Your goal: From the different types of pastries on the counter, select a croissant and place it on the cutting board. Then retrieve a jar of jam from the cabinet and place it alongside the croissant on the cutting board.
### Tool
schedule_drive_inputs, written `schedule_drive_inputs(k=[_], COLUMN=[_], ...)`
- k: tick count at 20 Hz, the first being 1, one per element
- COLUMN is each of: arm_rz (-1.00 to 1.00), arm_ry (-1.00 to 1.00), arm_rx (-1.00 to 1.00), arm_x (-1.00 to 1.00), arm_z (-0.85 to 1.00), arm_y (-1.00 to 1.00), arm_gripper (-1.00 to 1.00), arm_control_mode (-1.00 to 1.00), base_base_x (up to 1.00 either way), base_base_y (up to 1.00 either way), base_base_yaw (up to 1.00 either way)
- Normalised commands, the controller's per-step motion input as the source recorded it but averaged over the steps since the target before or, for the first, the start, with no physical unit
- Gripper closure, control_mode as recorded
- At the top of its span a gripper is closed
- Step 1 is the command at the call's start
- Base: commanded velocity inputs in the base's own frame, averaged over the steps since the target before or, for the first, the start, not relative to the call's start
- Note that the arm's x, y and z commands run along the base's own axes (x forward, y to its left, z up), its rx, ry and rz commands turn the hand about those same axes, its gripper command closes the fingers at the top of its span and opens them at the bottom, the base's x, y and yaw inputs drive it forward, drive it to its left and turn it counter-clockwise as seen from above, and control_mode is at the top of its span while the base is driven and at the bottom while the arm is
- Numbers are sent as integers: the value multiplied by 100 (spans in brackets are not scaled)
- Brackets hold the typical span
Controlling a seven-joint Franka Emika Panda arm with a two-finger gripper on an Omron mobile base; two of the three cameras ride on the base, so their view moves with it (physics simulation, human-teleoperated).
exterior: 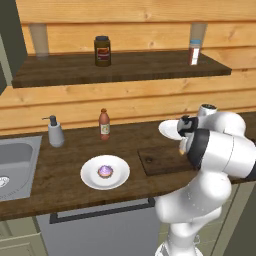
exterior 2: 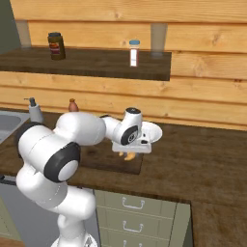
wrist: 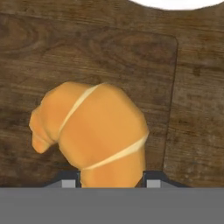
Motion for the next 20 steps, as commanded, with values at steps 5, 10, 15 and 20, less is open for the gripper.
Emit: schedule_drive_inputs(k=[5,10,15,20], arm_rz=[0,0,0,0], arm_ry=[1,0,-4,-11], arm_rx=[0,0,0,0], arm_x=[0,0,-5,-18], arm_z=[-21,-10,-6,0], arm_y=[3,16,9,0], arm_gripper=[100,100,-100,-100], arm_control_mode=[-100,-100,-100,-100], base_base_x=[0,0,0,0], base_base_y=[0,0,0,0], base_base_yaw=[0,0,0,0])
